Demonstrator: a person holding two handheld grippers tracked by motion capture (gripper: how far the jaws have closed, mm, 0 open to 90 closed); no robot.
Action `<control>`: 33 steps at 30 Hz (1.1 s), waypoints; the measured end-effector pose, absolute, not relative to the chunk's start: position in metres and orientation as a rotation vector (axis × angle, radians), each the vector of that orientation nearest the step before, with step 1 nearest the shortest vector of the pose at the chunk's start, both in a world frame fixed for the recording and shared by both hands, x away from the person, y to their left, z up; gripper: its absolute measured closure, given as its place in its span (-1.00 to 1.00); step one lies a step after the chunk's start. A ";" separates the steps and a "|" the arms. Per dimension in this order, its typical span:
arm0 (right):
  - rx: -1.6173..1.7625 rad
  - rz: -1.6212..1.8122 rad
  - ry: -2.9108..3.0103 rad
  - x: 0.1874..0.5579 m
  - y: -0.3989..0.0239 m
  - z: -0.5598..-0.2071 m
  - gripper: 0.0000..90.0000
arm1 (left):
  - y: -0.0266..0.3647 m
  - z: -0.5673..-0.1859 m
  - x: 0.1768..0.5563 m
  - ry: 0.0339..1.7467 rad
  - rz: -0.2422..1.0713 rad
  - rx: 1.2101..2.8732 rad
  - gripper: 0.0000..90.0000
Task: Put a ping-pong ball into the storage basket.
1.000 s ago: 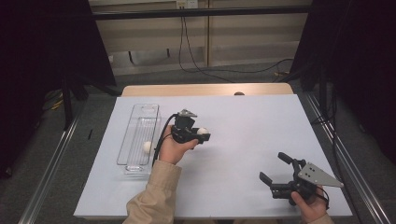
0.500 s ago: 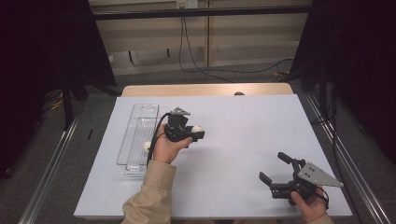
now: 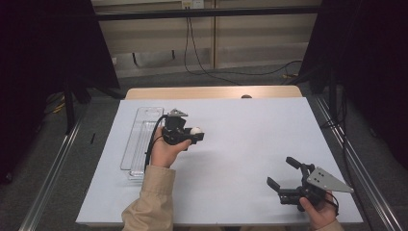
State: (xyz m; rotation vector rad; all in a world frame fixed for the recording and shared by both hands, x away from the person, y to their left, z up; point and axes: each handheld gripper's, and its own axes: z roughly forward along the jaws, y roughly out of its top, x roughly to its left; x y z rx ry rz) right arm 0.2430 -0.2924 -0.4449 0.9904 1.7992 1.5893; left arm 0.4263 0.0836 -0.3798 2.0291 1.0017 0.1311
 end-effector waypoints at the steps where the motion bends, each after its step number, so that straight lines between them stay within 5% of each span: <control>1: 0.991 1.590 1.799 0.243 -0.293 -0.445 -0.97 | 0.085 -0.379 0.426 1.007 0.134 2.026 0.13; 33: 0.987 1.590 1.800 0.243 -0.293 -0.445 -0.97 | 0.125 -0.368 0.428 1.078 0.206 1.982 0.14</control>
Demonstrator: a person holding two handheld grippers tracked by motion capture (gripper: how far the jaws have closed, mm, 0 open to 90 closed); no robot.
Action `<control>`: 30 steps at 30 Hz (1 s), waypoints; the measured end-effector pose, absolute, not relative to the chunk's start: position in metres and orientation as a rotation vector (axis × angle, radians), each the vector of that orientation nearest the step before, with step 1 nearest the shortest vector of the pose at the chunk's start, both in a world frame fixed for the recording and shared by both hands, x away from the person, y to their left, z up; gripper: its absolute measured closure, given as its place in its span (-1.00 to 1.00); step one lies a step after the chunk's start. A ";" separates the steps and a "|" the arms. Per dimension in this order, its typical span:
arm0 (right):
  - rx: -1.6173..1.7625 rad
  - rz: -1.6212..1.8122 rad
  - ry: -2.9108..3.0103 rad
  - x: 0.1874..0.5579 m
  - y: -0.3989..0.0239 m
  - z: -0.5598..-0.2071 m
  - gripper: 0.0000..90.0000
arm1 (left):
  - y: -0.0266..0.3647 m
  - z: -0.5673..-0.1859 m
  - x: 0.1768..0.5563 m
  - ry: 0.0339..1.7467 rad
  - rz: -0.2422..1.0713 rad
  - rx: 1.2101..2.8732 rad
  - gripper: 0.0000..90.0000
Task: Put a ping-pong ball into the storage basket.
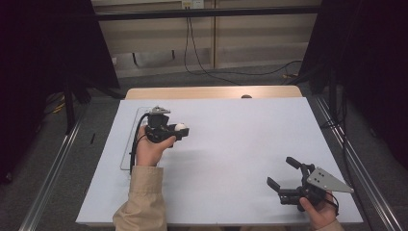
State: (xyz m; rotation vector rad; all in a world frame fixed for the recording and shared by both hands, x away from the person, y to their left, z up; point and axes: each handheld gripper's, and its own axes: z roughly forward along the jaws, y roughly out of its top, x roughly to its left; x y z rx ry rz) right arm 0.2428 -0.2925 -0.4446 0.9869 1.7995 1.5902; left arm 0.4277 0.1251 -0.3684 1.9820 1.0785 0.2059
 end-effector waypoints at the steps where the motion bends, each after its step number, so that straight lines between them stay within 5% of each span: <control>1: 0.985 1.590 1.799 0.243 -0.293 -0.445 -0.97 | 0.127 -0.368 0.428 1.081 0.211 1.978 0.13; 30: 0.986 1.591 1.800 0.243 -0.292 -0.444 -0.97 | 0.153 -0.368 0.428 1.150 0.278 1.946 0.13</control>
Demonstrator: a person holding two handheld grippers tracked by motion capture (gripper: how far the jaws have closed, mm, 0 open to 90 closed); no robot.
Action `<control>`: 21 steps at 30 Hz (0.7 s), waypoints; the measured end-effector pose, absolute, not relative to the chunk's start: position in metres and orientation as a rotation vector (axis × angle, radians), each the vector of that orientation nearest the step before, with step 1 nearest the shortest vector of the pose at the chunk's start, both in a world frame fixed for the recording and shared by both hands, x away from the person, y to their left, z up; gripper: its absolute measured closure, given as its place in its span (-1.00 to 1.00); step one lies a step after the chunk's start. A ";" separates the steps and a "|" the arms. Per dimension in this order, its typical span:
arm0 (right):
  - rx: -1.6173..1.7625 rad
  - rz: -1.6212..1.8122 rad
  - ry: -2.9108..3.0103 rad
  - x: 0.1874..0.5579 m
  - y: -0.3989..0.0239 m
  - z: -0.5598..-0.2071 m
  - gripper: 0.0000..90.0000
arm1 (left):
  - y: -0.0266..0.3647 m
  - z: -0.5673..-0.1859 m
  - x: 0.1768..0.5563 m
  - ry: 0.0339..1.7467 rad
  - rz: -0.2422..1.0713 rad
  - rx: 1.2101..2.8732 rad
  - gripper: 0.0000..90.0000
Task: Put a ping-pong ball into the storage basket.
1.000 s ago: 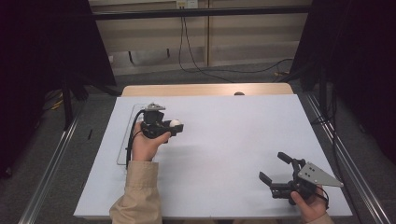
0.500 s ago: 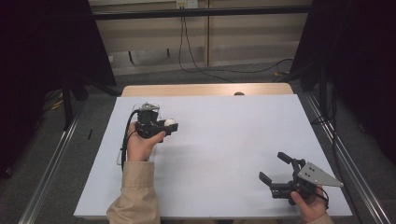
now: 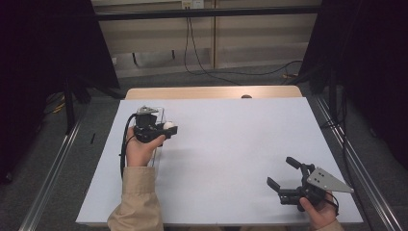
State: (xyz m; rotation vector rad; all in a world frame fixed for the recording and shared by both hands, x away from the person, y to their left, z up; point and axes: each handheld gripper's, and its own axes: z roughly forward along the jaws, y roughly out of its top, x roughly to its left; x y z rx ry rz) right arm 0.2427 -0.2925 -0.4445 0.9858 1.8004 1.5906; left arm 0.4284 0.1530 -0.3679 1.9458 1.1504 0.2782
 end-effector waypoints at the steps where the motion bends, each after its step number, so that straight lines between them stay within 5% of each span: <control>1: 0.986 1.591 1.800 0.243 -0.292 -0.445 -0.97 | 0.154 -0.368 0.428 1.156 0.285 1.940 0.13; 21: 0.986 1.591 1.801 0.243 -0.292 -0.444 -0.97 | 0.167 -0.369 0.428 1.194 0.319 1.922 0.14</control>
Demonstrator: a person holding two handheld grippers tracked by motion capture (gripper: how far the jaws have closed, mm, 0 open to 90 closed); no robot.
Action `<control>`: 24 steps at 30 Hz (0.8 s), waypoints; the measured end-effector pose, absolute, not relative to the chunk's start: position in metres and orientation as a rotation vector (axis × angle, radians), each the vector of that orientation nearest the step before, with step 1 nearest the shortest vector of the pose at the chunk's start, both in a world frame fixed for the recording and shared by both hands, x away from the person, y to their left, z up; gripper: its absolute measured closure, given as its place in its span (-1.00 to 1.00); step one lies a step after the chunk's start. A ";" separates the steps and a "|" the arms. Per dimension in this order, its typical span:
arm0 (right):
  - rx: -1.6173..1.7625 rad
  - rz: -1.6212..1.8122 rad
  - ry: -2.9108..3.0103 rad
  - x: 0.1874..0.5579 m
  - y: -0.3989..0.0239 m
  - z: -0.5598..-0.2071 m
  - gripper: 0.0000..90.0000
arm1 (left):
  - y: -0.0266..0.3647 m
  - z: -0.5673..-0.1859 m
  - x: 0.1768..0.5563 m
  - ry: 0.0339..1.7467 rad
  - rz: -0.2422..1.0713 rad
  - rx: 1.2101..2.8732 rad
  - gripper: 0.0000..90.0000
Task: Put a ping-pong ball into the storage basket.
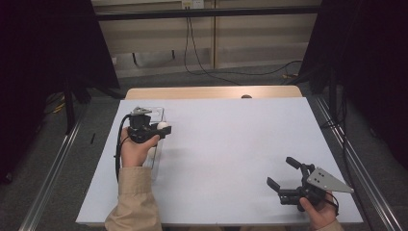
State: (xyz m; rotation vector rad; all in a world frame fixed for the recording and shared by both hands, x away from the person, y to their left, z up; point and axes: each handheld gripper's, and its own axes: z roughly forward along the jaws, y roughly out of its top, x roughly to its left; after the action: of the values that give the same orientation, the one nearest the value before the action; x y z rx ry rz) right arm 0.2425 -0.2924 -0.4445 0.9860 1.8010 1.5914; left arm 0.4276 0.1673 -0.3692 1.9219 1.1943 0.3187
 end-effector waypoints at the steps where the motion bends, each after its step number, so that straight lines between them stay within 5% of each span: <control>1: 0.986 1.592 1.801 0.243 -0.292 -0.444 -0.97 | 0.169 -0.369 0.428 1.192 0.320 1.925 0.14; 24: 0.985 1.592 1.801 0.243 -0.292 -0.445 -0.97 | 0.185 -0.375 0.427 1.253 0.363 1.906 0.13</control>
State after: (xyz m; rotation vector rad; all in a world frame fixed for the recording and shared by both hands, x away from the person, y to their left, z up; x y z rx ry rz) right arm 0.2426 -0.2920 -0.4445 0.9854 1.8011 1.5921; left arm 0.4275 0.1853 -0.3750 1.9060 1.2530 0.3634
